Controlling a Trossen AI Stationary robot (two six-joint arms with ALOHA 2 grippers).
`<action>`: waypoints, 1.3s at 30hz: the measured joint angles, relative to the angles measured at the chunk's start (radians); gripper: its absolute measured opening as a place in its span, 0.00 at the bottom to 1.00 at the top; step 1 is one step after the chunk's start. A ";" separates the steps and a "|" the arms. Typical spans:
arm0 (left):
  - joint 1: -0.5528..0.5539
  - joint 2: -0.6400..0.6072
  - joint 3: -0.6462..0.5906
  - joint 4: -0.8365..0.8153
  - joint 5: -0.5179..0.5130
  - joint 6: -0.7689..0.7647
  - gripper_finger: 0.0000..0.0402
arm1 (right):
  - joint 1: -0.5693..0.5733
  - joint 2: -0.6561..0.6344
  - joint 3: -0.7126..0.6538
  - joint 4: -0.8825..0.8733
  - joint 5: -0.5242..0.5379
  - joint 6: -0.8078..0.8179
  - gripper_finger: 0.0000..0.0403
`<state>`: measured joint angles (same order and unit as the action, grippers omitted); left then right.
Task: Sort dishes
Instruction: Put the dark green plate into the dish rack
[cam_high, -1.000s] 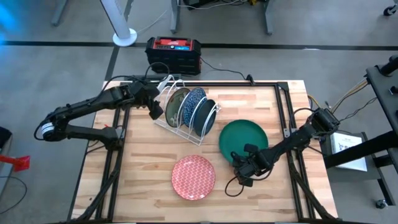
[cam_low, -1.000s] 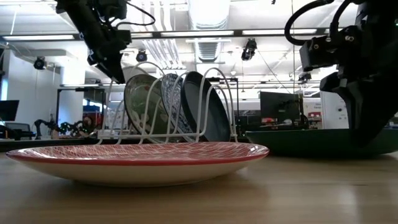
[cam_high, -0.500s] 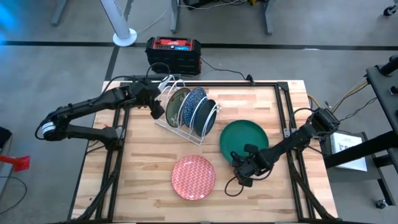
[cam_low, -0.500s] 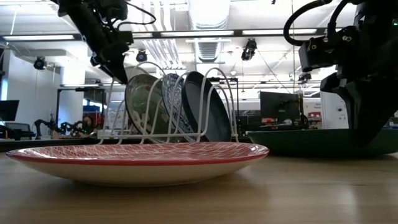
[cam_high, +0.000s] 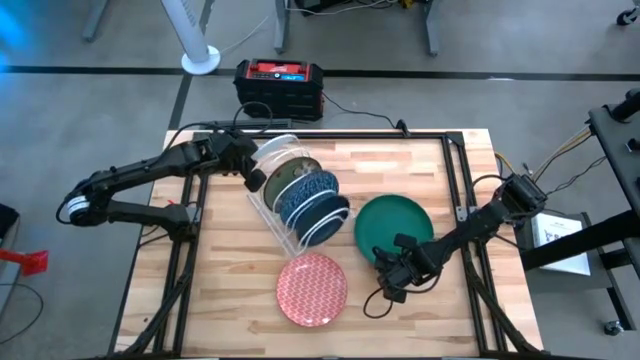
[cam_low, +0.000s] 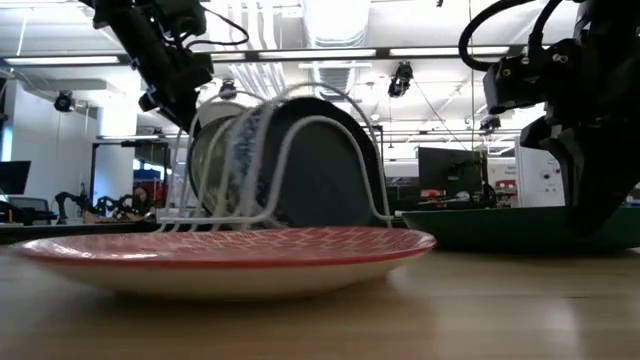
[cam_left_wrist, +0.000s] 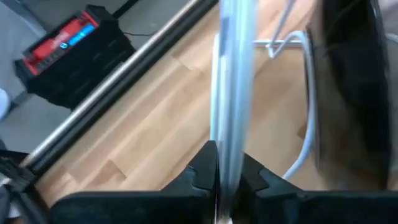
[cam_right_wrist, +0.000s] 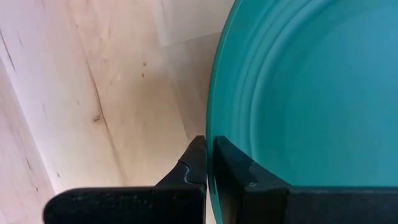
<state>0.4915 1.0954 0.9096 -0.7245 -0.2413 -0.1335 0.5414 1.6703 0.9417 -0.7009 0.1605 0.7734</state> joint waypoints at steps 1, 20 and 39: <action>-0.001 0.000 0.000 -0.003 0.005 -0.006 0.02 | 0.004 0.000 0.000 0.000 0.004 0.009 0.00; 0.000 0.000 -0.001 0.004 -0.049 -0.069 0.16 | 0.052 0.000 0.002 0.004 0.082 0.085 0.00; 0.000 -0.027 0.063 -0.118 -0.054 -0.061 0.56 | 0.052 0.000 0.043 -0.037 0.016 0.147 0.30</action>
<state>0.4915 1.0689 0.9722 -0.8422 -0.2955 -0.1941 0.5938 1.6707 0.9848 -0.7374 0.1761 0.9199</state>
